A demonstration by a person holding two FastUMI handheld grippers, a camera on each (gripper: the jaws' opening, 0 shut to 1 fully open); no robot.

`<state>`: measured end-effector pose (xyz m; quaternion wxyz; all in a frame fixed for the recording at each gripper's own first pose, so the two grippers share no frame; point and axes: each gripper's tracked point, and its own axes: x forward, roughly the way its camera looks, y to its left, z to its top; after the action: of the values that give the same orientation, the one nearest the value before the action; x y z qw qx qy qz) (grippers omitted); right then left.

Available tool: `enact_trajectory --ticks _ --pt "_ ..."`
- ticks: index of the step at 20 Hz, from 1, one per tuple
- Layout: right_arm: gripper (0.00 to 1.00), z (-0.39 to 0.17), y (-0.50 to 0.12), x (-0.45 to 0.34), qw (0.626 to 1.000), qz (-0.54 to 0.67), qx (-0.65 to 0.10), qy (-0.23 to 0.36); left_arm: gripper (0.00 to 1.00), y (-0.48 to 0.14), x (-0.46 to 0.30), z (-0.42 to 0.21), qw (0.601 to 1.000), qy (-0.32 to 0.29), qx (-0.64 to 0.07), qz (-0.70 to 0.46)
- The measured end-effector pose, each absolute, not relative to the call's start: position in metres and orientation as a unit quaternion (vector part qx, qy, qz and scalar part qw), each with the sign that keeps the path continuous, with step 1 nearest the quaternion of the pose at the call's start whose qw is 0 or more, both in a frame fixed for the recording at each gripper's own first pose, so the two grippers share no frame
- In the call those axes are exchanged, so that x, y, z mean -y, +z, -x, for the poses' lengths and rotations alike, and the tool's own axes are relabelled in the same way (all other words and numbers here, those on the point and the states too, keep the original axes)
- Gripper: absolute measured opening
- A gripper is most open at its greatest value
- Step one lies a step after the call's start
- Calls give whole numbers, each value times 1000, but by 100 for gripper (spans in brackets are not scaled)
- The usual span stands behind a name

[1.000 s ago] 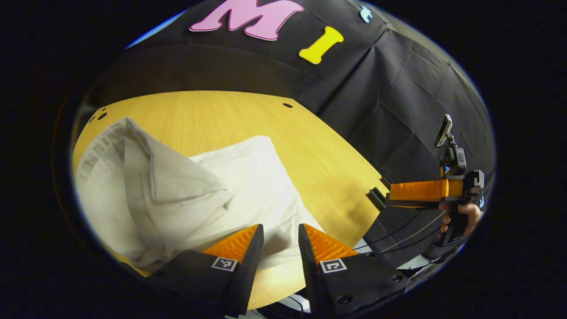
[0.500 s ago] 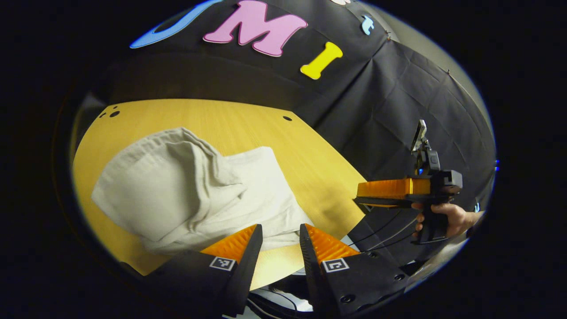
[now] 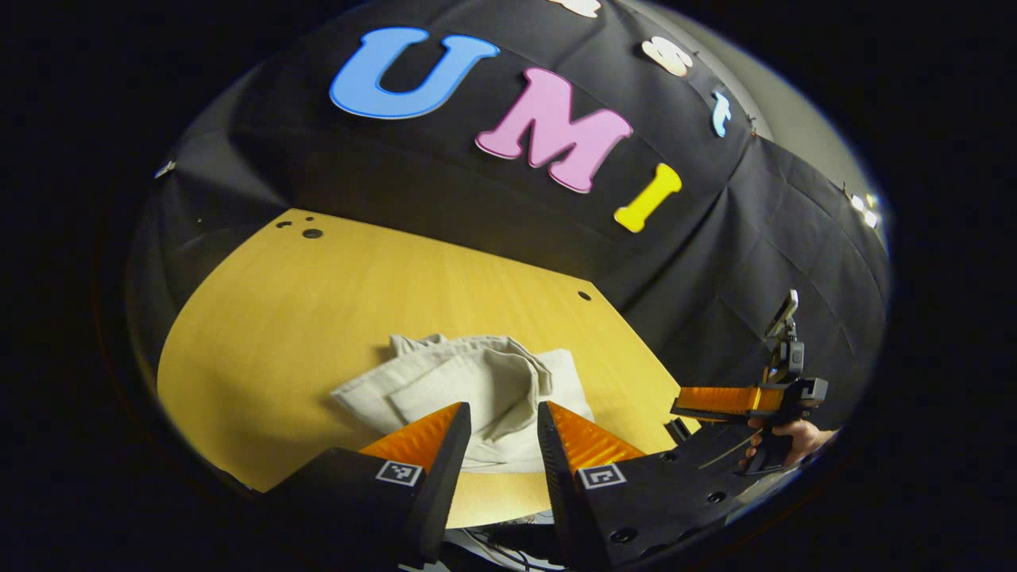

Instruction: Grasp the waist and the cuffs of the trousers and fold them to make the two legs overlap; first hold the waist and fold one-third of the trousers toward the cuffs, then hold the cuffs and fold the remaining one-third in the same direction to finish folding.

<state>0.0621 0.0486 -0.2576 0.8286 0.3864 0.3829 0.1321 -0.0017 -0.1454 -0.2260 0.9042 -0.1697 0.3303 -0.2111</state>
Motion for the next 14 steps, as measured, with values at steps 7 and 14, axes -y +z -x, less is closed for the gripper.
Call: enact_trajectory --ticks 7,14 --pt "75 -72 -242 -47 841 -389 -354 127 57 -210 73 -3 924 -124 -298 205" --pt "75 -67 -247 -49 839 -392 -358 118 57 -220 53 -1 923 -94 -305 217"
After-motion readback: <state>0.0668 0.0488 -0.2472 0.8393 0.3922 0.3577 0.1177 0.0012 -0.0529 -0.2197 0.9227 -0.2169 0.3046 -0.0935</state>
